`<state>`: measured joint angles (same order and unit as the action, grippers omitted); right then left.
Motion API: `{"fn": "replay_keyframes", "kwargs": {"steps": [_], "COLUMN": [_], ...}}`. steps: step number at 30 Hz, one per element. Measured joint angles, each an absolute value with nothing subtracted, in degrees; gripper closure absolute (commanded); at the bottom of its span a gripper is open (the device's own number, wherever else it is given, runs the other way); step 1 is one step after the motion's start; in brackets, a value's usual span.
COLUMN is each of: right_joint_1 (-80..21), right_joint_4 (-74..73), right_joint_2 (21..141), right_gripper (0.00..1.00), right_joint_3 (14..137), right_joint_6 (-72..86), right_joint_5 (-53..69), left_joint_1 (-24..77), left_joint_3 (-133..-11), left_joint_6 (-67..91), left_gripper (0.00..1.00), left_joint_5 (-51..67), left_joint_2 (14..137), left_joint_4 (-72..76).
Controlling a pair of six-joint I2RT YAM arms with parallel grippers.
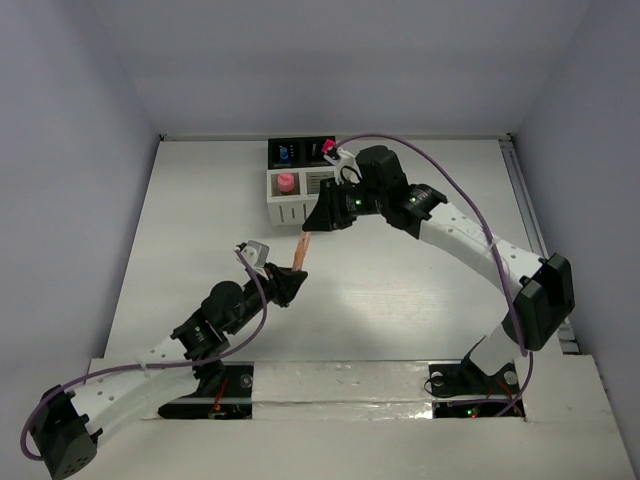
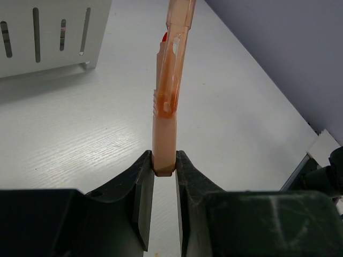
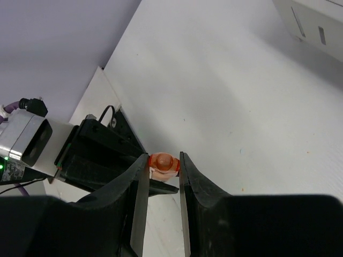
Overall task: Sort the stationery into containers
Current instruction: Close the pen cap on the pen.
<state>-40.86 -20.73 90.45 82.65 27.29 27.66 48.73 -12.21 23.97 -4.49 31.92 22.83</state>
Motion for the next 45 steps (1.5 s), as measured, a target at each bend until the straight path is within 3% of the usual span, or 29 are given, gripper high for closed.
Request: {"fn": "replay_keyframes", "kwargs": {"steps": [45], "right_joint_1": [-40.29], "right_joint_4": [-17.61], "right_joint_2": [96.09], "right_gripper": [1.00], "right_joint_3": [81.91], "right_joint_6": [26.68], "right_joint_5": [38.06], "left_joint_1": [49.52], "left_joint_3": [-13.50], "left_joint_6": [21.76], "left_gripper": [1.00], "left_joint_5": [-7.51], "left_joint_2": [31.81], "left_joint_4": [19.97]}}
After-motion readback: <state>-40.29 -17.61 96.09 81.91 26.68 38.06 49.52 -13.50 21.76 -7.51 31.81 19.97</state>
